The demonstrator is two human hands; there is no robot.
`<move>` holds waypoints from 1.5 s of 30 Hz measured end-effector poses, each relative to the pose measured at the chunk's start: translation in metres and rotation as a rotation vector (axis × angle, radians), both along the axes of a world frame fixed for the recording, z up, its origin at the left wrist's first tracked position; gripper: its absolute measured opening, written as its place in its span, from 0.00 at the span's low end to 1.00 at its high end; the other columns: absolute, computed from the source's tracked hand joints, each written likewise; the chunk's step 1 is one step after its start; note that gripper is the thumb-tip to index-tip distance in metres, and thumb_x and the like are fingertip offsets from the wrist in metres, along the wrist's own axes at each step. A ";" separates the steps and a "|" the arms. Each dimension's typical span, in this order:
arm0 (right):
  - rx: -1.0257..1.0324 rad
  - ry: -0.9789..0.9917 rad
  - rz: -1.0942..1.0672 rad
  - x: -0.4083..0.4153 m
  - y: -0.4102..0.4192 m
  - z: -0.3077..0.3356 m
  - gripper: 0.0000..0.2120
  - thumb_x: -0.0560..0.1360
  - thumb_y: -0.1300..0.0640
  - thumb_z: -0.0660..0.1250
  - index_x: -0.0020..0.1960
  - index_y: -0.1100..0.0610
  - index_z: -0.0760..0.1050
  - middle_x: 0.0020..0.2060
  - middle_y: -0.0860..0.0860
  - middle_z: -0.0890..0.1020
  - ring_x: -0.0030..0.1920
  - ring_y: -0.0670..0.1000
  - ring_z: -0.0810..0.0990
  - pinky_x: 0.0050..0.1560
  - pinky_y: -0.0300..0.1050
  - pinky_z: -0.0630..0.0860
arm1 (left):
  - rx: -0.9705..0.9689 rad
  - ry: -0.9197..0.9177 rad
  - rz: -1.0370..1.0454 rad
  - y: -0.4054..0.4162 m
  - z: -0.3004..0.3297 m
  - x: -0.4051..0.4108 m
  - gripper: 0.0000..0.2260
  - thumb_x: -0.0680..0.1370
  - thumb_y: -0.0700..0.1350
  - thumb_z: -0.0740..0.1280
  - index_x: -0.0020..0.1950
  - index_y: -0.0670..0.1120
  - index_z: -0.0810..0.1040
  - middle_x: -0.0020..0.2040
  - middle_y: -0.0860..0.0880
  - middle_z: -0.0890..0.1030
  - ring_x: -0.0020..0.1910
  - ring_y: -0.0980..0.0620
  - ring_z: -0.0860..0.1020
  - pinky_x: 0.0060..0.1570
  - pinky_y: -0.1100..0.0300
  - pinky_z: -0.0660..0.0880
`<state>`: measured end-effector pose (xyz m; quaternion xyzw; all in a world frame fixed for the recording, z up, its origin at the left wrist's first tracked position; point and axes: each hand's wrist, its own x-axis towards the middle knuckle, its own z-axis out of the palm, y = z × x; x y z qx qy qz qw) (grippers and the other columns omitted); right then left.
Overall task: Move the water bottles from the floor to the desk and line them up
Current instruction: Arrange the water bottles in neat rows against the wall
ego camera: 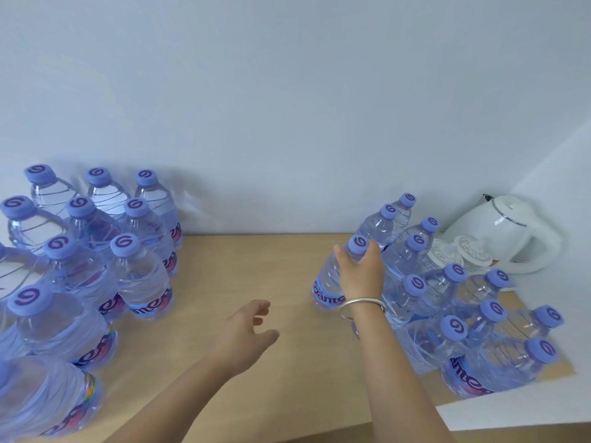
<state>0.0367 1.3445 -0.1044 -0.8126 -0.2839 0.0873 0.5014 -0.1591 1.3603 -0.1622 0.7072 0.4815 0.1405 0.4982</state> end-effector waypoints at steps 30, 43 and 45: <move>-0.103 0.293 1.112 -0.182 0.050 0.043 0.29 0.58 0.44 0.77 0.56 0.45 0.69 0.53 0.44 0.79 0.54 0.45 0.80 0.60 0.52 0.75 | -0.193 -0.426 0.398 -0.017 0.030 -0.139 0.28 0.51 0.47 0.78 0.49 0.43 0.78 0.41 0.47 0.85 0.38 0.55 0.82 0.38 0.64 0.78; -0.239 0.016 1.274 -0.212 0.055 0.014 0.29 0.65 0.55 0.77 0.54 0.33 0.65 0.53 0.37 0.76 0.55 0.41 0.75 0.56 0.35 0.71 | -0.027 -0.156 0.642 -0.035 -0.028 -0.143 0.33 0.67 0.48 0.75 0.70 0.49 0.67 0.60 0.60 0.73 0.58 0.59 0.73 0.56 0.66 0.68; -0.213 0.026 1.249 -0.215 0.056 0.002 0.31 0.64 0.57 0.78 0.58 0.38 0.65 0.56 0.42 0.73 0.58 0.42 0.73 0.59 0.37 0.70 | -0.057 -0.087 0.643 -0.042 -0.037 -0.142 0.34 0.72 0.44 0.72 0.74 0.44 0.60 0.67 0.52 0.69 0.66 0.53 0.68 0.63 0.63 0.64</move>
